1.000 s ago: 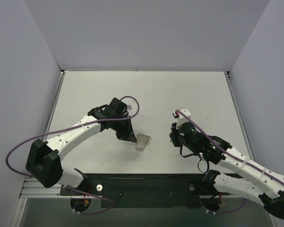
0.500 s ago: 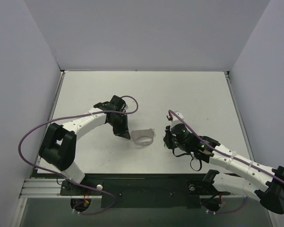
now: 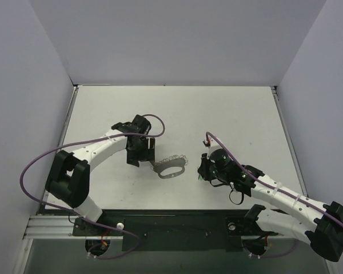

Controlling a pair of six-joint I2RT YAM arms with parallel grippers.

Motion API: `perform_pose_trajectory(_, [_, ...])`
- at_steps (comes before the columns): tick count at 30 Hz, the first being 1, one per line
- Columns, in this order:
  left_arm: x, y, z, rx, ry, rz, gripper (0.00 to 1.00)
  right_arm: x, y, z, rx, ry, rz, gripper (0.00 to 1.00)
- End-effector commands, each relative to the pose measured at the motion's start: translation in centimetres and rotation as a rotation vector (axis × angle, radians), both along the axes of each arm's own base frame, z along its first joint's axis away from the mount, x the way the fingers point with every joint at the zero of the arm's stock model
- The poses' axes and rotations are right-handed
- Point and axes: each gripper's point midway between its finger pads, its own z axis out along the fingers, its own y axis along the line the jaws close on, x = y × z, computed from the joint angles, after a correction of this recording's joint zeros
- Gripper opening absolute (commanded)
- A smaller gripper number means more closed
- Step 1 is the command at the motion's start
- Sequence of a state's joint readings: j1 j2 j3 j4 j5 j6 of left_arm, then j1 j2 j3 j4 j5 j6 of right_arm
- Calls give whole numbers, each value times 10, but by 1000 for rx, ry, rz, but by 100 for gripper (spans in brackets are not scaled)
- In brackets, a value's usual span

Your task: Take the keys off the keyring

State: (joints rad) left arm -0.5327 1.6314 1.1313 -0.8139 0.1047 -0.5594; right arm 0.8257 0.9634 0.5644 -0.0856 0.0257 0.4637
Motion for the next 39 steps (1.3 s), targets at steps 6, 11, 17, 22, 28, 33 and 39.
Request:
perform_pose_trajectory(6, [-1,57,81,139,-277,36,79,29,-45,-3,-105,22,-155,0])
perform_pose_trajectory(11, [-29,80,101,147,-334,36,75,38,-55,0,-169,47,-157,0])
perform_pose_trajectory(17, [-53,96,131,97,-437,36,75,42,-64,-1,-210,81,-197,65])
perform_pose_trajectory(22, [-63,101,138,73,-485,26,75,41,-70,16,-167,50,-260,81])
perform_pose_trajectory(28, [-63,109,154,70,-557,52,75,31,-76,31,-102,13,-298,83])
perform_pose_trajectory(33, [-60,101,153,9,-592,69,75,29,-85,35,-42,-51,-363,83])
perform_pose_trajectory(39, [-50,83,163,-120,-682,81,75,19,-91,23,42,-144,-413,83])
